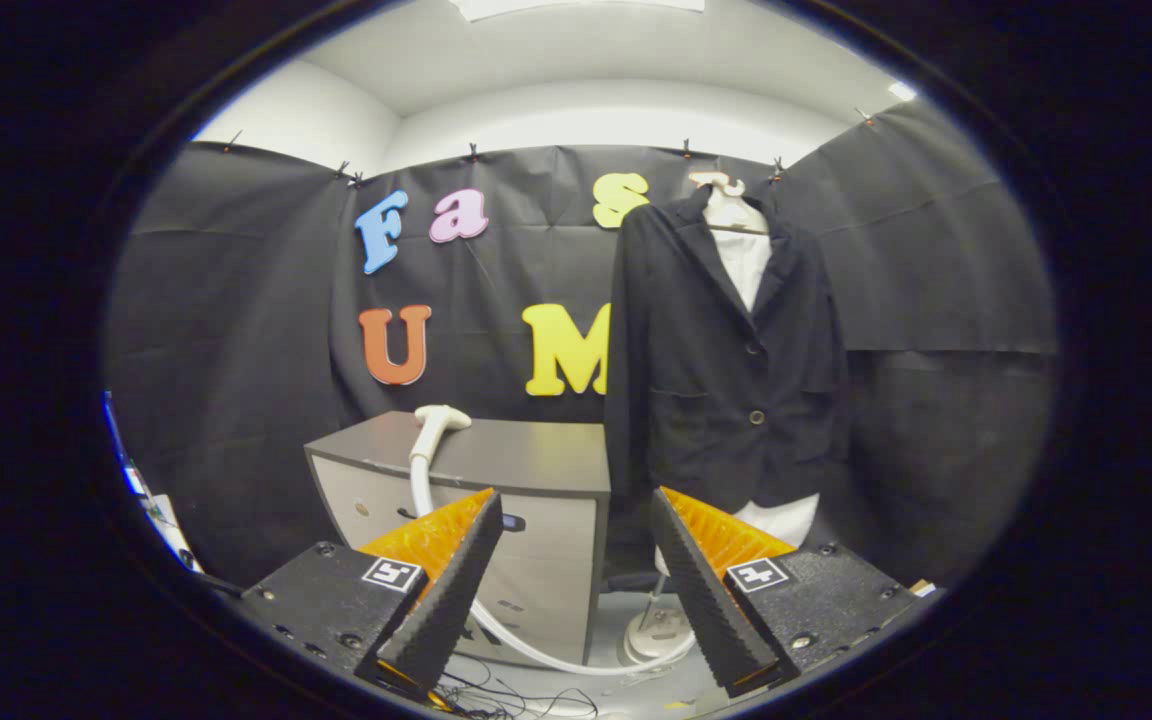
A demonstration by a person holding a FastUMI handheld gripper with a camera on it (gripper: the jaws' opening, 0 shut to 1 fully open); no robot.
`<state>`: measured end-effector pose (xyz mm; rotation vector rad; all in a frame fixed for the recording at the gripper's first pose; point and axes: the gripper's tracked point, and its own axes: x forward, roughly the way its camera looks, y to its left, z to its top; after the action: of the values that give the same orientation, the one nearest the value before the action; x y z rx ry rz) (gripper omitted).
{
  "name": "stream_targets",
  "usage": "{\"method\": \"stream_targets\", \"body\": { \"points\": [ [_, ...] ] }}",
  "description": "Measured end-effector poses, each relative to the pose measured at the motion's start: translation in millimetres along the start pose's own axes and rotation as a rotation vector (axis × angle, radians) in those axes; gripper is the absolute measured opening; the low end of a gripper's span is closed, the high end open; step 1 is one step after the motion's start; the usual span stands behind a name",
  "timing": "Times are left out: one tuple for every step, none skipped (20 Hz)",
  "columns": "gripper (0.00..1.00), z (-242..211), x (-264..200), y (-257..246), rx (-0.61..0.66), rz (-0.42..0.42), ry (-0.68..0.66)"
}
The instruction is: Iron the clothes twice with a garment steamer, once on the left side and once on the right side.
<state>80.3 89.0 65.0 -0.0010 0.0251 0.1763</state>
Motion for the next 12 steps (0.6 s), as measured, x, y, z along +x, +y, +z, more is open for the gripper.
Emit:
{"method": "stream_targets", "body": {
  "points": [
    [0.96, 8, 12, 8, -0.005, 0.022, 0.0],
    [0.96, 14, 25, 16, -0.016, 0.045, 0.0],
    [0.96, 20, 39, 25, -0.031, 0.066, 0.002],
    [0.96, 26, 52, 35, -0.043, 0.088, 0.005],
    [0.96, 32, 65, 47, -0.051, 0.116, 0.01],
    [0.96, 36, 80, 60, -0.055, 0.144, 0.019],
    [0.96, 42, 95, 71, -0.052, 0.174, 0.025],
    [0.96, 44, 107, 87, -0.047, 0.221, 0.035],
    [0.96, 44, 120, 101, -0.042, 0.253, 0.05],
    [0.96, 42, 136, 111, -0.044, 0.272, 0.069],
    [0.96, 40, 149, 122, -0.048, 0.292, 0.085],
    [0.96, 38, 164, 135, -0.054, 0.308, 0.1]
  ]
}}
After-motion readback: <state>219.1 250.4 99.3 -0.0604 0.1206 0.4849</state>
